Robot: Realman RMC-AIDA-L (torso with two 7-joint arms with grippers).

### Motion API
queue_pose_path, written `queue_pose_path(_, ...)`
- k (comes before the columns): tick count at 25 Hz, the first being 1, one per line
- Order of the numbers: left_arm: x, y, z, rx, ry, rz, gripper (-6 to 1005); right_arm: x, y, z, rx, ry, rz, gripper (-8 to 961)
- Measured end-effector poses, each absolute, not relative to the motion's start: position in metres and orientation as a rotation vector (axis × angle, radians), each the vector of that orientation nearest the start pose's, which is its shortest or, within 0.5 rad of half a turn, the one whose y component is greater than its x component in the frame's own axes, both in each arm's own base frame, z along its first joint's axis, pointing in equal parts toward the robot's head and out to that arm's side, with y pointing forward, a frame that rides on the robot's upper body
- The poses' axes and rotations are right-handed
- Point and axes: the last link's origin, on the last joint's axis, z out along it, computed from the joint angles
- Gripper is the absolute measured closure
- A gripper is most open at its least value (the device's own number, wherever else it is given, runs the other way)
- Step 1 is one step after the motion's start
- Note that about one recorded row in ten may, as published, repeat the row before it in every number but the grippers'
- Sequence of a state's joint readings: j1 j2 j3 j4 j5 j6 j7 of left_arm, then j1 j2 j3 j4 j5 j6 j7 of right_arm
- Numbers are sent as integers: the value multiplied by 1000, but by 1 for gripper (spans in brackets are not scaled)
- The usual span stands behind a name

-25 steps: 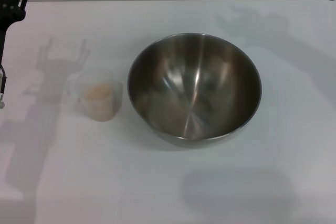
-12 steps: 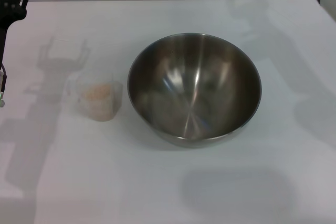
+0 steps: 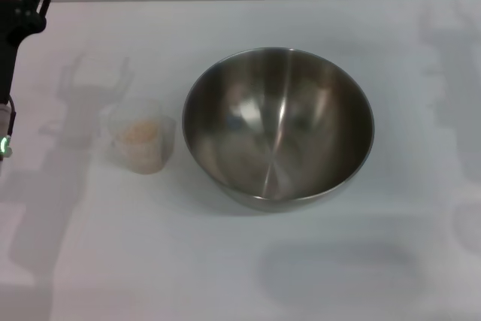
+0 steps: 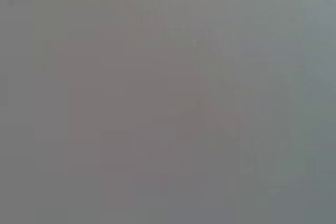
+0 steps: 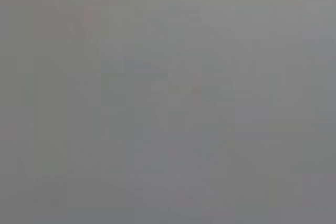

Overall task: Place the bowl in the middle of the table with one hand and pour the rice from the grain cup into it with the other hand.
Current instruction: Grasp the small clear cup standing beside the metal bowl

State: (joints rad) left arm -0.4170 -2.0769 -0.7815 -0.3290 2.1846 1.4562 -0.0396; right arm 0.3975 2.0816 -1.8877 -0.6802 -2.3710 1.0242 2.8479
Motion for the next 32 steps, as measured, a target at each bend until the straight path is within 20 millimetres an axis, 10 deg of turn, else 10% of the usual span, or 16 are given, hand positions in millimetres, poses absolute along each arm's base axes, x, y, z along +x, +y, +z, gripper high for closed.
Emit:
queue_pose_path(11,-267,319,-7,-1495,-288,-986,169,305,349,56,-1188,315,694,442)
queue_pose_path(32,-322,241,-27,-1549,-441,-826,169,295,376,68,-1213,264,682,444)
